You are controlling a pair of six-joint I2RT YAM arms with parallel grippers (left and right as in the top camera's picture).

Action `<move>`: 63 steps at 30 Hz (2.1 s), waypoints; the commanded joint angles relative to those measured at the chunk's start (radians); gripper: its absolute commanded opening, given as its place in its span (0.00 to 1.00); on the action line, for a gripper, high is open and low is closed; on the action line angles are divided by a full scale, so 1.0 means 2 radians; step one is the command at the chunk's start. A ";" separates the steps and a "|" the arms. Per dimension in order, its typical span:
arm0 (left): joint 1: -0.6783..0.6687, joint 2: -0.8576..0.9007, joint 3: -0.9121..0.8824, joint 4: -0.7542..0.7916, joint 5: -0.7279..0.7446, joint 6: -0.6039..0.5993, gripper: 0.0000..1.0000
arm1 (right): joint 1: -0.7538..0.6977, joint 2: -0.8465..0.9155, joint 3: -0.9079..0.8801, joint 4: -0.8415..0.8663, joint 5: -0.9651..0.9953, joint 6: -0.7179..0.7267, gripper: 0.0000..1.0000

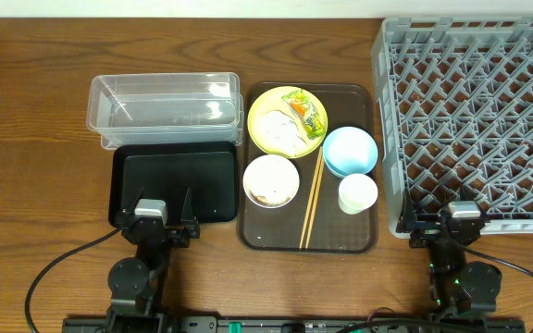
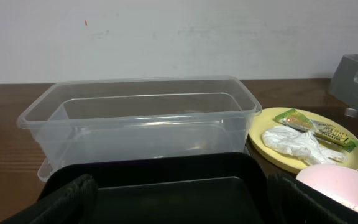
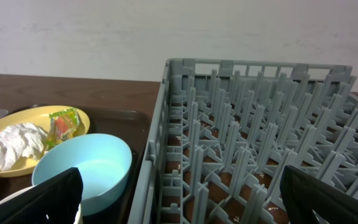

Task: Sort waste into correct bins and load items into the dishwasher rack

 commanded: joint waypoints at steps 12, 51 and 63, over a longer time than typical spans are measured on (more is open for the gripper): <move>0.003 0.000 -0.005 -0.023 0.005 0.007 0.90 | 0.009 0.000 -0.001 -0.002 0.001 -0.004 0.99; 0.003 0.000 -0.005 -0.023 0.005 0.007 0.90 | 0.009 0.000 -0.001 -0.002 0.001 -0.004 0.99; 0.003 0.000 -0.005 -0.023 -0.001 0.007 0.90 | 0.009 0.000 -0.001 0.002 0.029 -0.004 0.99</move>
